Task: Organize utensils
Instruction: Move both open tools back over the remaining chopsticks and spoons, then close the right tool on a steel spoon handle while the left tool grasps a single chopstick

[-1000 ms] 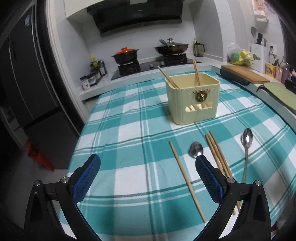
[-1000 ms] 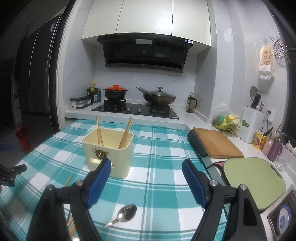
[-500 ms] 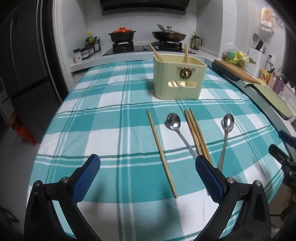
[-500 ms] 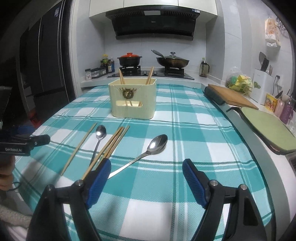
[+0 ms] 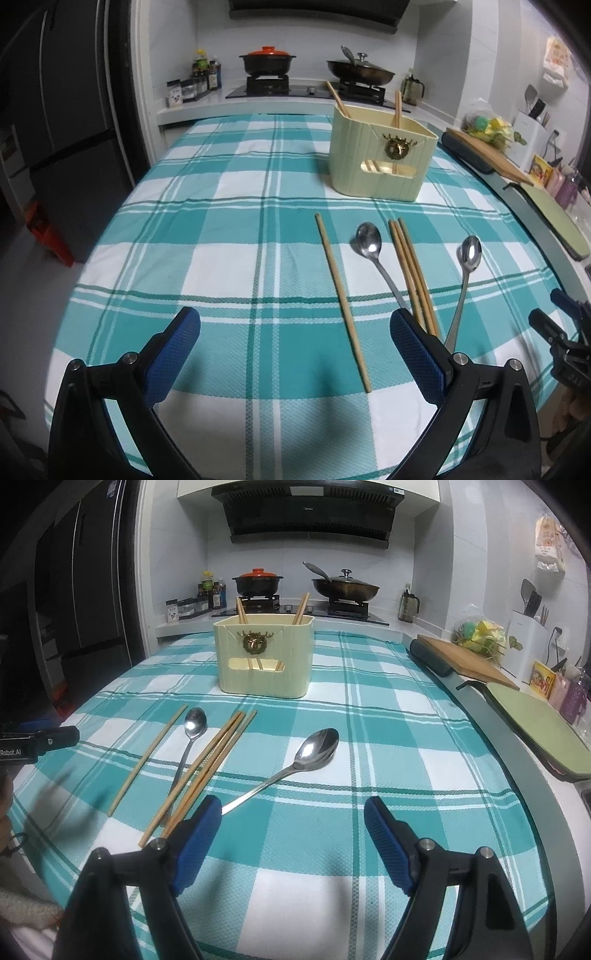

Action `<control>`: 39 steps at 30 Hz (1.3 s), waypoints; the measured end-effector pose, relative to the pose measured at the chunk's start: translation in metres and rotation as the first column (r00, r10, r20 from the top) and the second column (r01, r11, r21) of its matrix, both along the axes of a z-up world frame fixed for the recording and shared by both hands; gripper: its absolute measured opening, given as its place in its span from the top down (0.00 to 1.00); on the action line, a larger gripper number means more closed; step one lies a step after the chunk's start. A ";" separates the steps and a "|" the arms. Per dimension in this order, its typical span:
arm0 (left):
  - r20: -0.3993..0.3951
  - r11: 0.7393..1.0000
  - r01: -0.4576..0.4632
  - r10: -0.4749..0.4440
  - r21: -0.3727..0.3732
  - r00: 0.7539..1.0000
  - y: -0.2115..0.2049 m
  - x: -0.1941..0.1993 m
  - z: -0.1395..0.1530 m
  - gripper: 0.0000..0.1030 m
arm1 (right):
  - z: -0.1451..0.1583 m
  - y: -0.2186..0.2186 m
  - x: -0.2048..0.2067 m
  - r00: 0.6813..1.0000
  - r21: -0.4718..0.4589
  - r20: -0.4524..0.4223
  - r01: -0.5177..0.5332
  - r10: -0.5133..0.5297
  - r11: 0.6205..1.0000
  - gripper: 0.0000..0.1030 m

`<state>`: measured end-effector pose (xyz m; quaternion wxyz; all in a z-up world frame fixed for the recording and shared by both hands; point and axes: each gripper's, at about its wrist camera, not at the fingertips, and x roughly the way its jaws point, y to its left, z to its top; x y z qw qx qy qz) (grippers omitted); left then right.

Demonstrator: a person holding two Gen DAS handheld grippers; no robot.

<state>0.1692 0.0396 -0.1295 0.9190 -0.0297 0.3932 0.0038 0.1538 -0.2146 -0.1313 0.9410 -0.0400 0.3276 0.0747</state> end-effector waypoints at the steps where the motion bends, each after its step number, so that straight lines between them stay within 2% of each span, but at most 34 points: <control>1: 0.001 1.000 -0.007 0.007 0.004 1.000 0.002 0.001 0.000 0.01 | -0.001 -0.002 0.001 1.000 0.003 -0.007 0.010 -0.010 1.000 0.21; 5: 0.003 0.999 -0.038 0.038 0.000 0.999 0.009 0.000 0.001 0.01 | -0.007 -0.008 0.003 0.998 0.003 -0.047 0.043 -0.043 0.999 0.21; 11: 0.007 0.998 -0.055 0.055 -0.005 0.998 0.016 -0.001 0.001 0.01 | -0.016 -0.015 0.009 0.990 0.054 -0.128 0.069 -0.061 0.996 0.22; 13: 0.006 0.998 -0.057 0.057 -0.004 0.998 0.015 -0.002 0.000 0.01 | -0.020 -0.016 0.012 0.987 0.055 -0.150 0.075 -0.066 0.996 0.36; 14: 0.004 0.998 -0.058 0.058 -0.006 0.998 0.015 -0.002 0.000 0.01 | -0.022 -0.016 0.014 0.984 0.056 -0.163 0.079 -0.069 0.995 0.38; 16: -0.001 0.998 -0.057 0.057 -0.011 0.998 0.015 -0.001 0.000 0.01 | -0.028 -0.017 0.021 0.978 0.069 -0.199 0.079 -0.064 0.994 0.50; 18: -0.001 0.998 -0.053 0.053 -0.013 0.999 0.014 -0.001 0.000 0.01 | -0.032 -0.016 0.032 0.971 0.086 -0.235 0.066 -0.044 0.994 0.54; 20: 0.004 0.999 -0.051 0.051 -0.009 0.999 0.014 -0.003 0.001 0.01 | -0.035 -0.013 0.046 0.963 0.107 -0.269 0.051 -0.021 0.993 0.62; 26: 0.003 0.998 -0.062 0.062 0.005 0.998 0.016 -0.005 0.001 0.01 | -0.041 0.006 0.086 0.943 0.177 -0.331 0.037 0.024 0.984 0.64; 31: -0.019 0.997 -0.071 0.071 0.001 0.997 0.019 -0.003 -0.003 0.01 | -0.051 0.030 0.108 0.939 0.132 -0.344 0.020 0.026 0.991 0.64; 33: -0.024 0.998 -0.064 0.064 0.006 0.998 0.018 0.000 -0.005 0.01 | -0.057 0.040 0.111 0.941 0.070 -0.338 0.004 0.020 0.998 0.64; 35: -0.029 0.998 -0.059 0.059 0.019 0.998 0.017 0.002 -0.006 0.01 | -0.058 0.046 0.108 0.952 0.001 -0.305 -0.004 0.004 1.000 0.69; 36: -0.030 0.998 -0.058 0.059 0.024 0.998 0.017 0.002 -0.007 0.01 | -0.058 0.045 0.106 0.954 -0.019 -0.299 -0.001 -0.004 1.000 0.75; 39: -0.045 0.998 -0.062 0.063 0.020 0.997 0.018 0.005 -0.012 0.01 | -0.057 0.033 0.101 0.954 -0.030 -0.296 0.032 -0.039 0.999 0.83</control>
